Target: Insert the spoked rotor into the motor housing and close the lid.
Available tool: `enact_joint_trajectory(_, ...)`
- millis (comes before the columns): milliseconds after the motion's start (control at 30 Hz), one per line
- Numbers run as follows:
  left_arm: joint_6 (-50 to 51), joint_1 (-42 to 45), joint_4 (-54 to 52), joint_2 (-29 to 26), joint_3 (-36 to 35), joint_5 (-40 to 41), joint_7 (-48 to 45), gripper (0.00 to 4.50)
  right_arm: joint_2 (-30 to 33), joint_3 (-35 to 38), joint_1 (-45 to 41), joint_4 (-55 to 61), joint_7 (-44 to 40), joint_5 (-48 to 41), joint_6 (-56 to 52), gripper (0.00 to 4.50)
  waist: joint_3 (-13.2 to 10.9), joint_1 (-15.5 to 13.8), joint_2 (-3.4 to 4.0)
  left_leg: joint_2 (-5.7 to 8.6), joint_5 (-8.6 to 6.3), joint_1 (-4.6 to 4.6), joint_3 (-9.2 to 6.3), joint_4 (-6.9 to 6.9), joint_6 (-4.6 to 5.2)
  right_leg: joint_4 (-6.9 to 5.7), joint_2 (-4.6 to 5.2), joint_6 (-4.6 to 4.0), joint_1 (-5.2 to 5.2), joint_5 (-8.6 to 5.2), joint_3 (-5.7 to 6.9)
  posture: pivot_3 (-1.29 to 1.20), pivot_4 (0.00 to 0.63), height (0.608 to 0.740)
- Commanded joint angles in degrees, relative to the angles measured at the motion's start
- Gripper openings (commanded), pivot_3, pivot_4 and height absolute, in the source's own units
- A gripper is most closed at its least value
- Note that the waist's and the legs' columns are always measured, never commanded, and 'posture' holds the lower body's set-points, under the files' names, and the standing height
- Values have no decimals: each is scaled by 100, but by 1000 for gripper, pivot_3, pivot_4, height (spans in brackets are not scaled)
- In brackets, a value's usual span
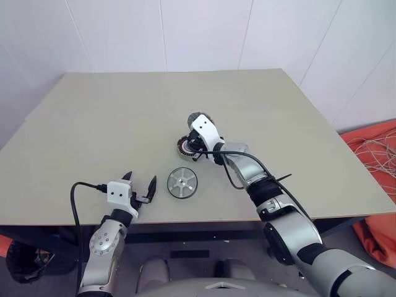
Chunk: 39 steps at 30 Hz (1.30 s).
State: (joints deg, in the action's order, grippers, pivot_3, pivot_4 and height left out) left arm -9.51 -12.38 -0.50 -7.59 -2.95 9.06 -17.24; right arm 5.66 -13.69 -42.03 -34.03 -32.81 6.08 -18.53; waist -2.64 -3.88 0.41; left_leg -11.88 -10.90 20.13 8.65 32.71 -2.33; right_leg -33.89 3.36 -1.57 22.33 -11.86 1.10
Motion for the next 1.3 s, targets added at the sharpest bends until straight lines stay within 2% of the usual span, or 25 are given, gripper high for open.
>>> enact_joint_trajectory(33,-15,-14,-108,14,7,24,10,4500,71,19,-75,-4,47,20,23,42,0,0,0,0,0,0,0,0,0,0,0,0,0,0,0,0,0,740)
enact_joint_trajectory(467,-30,-50,-110,23,6,31,-2,4500,191,2,2,-104,76,58,16,42,0,-3,-1,0,0,-4,-1,0,0,0,2,12,-4,-7,0,0,0,740)
enact_joint_trajectory(833,-82,-52,-29,26,-11,39,-16,4500,25,127,-214,97,147,-118,90,42,0,0,0,0,0,-3,0,0,0,0,1,12,-2,-7,0,0,0,740)
enact_joint_trajectory(1300,-82,-23,-1,52,-27,38,12,4500,-134,103,-556,-592,280,-83,396,42,-2,1,3,0,0,-1,0,-1,0,0,1,3,0,-2,0,0,0,740)
